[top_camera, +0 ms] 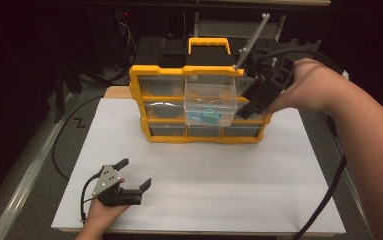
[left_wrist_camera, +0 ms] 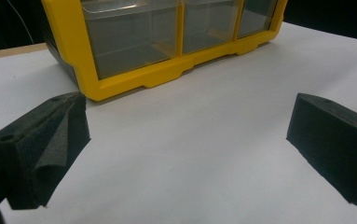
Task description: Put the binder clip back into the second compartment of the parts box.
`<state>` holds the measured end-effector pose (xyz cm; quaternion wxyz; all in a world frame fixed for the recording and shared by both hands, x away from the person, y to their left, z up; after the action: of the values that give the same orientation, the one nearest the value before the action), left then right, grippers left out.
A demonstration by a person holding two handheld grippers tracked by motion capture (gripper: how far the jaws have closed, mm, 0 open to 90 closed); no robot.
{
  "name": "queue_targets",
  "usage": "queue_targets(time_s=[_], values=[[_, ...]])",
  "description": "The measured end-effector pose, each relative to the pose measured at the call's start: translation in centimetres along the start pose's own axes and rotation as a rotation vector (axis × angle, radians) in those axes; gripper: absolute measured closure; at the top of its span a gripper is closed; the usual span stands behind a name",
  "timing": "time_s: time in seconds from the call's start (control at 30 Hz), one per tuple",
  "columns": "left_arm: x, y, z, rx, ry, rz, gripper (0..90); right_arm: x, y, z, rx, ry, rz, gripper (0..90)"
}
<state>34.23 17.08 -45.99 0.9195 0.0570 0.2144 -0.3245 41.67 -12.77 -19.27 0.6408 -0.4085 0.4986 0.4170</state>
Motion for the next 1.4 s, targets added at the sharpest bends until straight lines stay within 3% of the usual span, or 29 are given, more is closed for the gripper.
queue_targets(time_s=[0.3,0.43,0.6,0.77,0.93,1.03,1.1,1.2,1.4], values=[[0.2,0.2,-0.2,-0.002,0.012,0.012,0.3,5.4,0.8,-4.7,0.077,0.025,0.02,20.4],[0.2,0.2,-0.2,-0.002,0.011,0.011,0.3,8.8,1.3,-6.0,0.099,0.026,0.034,11.4],[0.2,0.1,-0.3,0.0,0.017,0.011,0.3,13.6,1.7,-7.5,0.123,0.069,0.038,0.6],[0.2,0.2,-0.3,-0.005,0.019,0.015,0.3,18.1,2.3,-8.5,0.155,0.098,0.038,0.5],[0.2,0.2,-0.3,-0.001,0.021,0.015,0.3,22.4,2.9,-9.5,0.196,0.09,0.055,0.5],[0.2,0.2,-0.4,-0.002,0.027,0.015,0.3,24.5,2.9,-10.0,0.231,0.051,0.035,0.5],[0.3,0.3,-0.4,-0.003,0.029,0.017,0.3,25.5,3.0,-10.1,0.261,-0.004,0.034,0.5],[0.3,0.3,-0.4,-0.008,0.028,0.02,0.3,26.4,2.9,-10.1,0.3,-0.111,0.015,0.5],[0.3,0.4,-0.4,-0.019,0.024,0.023,0.4,26.1,2.6,-9.8,0.4,-0.397,-0.018,0.5]])
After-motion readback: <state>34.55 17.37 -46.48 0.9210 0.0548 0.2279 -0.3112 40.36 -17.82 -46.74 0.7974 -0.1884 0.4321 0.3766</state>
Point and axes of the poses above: each handheld gripper's, and its own axes: x roughly forward along the jaws, z roughly out of its top, y roughly to its left, the point moved 8 cm from there along x, roughly forward along the jaws, and after that the axes turned 7 degrees about y, right-handed, at the moved point
